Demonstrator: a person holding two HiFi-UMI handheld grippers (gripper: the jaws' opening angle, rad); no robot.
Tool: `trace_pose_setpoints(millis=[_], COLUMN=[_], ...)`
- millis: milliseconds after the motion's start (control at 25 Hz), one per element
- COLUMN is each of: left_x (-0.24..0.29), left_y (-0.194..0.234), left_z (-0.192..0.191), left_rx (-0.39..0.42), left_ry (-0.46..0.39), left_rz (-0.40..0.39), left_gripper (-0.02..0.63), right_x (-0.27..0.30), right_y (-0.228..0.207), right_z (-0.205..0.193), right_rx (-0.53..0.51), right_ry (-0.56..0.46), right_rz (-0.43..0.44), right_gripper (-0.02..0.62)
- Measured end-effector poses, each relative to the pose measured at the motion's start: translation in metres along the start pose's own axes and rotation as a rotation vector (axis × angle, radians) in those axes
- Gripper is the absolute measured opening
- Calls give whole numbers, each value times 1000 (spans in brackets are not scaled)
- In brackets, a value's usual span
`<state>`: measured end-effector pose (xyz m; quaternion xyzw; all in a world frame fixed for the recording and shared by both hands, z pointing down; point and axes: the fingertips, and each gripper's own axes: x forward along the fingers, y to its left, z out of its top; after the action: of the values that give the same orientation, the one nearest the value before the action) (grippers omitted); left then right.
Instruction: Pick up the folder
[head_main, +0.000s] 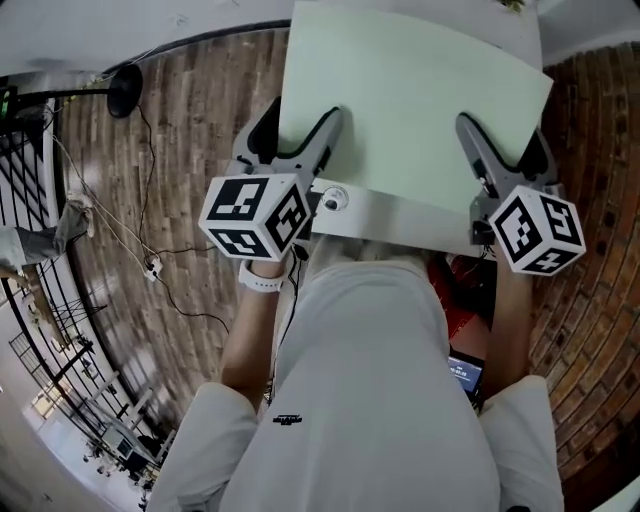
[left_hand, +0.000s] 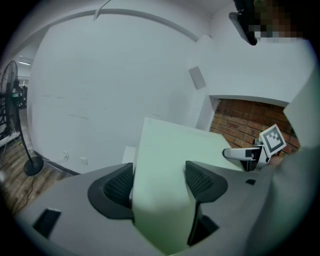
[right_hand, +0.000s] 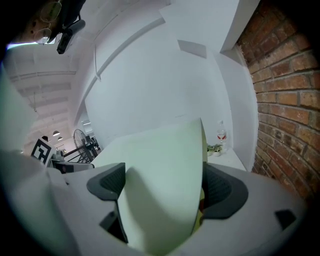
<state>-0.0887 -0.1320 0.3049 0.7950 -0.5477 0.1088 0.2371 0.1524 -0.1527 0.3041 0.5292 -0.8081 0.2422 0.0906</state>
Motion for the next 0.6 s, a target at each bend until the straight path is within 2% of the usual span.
trace_pose_setpoints(millis=[160, 600], left_x=[-15, -51], left_y=[-3, -24], left_z=[13, 15], left_rx=[14, 33], left_ry=[-30, -84], left_rz=[2, 6], left_gripper=[341, 341], right_x=[-11, -49], right_y=[11, 23], right_z=[12, 17], right_rx=[-8, -25], right_ry=[-30, -83], right_rz=[5, 15], right_gripper=[474, 474])
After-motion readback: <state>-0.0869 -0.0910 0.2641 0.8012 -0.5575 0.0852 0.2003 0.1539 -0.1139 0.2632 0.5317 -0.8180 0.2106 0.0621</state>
